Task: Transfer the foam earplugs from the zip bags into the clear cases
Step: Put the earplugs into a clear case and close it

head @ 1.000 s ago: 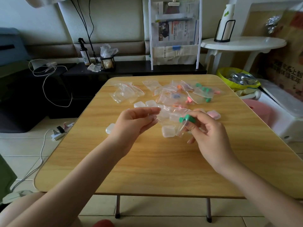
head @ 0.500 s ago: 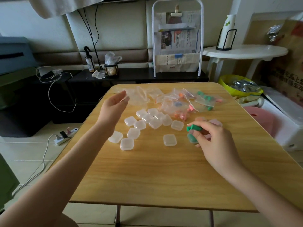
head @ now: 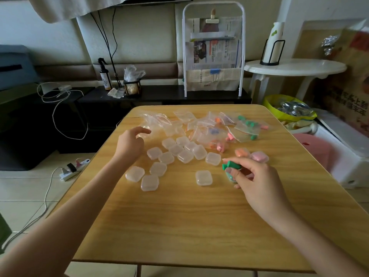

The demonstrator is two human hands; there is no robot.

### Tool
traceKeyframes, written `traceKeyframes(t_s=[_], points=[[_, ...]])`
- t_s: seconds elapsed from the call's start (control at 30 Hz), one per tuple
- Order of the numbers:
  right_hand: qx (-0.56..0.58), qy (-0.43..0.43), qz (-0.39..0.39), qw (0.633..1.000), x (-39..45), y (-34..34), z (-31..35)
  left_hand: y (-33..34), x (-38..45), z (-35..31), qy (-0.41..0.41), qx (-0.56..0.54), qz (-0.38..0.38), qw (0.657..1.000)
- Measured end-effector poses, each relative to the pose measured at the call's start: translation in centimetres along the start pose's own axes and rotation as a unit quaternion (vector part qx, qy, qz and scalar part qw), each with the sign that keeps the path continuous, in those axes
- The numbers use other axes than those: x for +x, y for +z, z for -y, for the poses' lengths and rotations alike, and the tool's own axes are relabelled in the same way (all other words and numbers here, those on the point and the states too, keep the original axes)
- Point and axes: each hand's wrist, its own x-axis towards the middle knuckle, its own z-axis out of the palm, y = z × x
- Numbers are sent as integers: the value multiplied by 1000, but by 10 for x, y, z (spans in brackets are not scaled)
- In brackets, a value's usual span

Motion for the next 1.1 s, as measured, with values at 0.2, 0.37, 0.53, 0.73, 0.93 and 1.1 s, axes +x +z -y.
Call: traceKeyframes(t_s=[0.2,0.37,0.53,0.73,0.93,1.1], points=[[38,19,31,999,-3,3,5,0,-64,-33,228,-1,23,973],[148,65,104,981,-9,5,12,14,-126,-50,377,-39,107,919],[246,115,169,947,-18,8,26,25,-138,-49,412,-80,64,905],[425,233,178,856,-17,7,31,25,-140,-50,321,-135,83,934],[385,227,140,883,-19,7,27,26,-145,-51,283,-145,108,942],[441,234,130,856,-17,8,27,21,-146,-58,165,-237,120,950]])
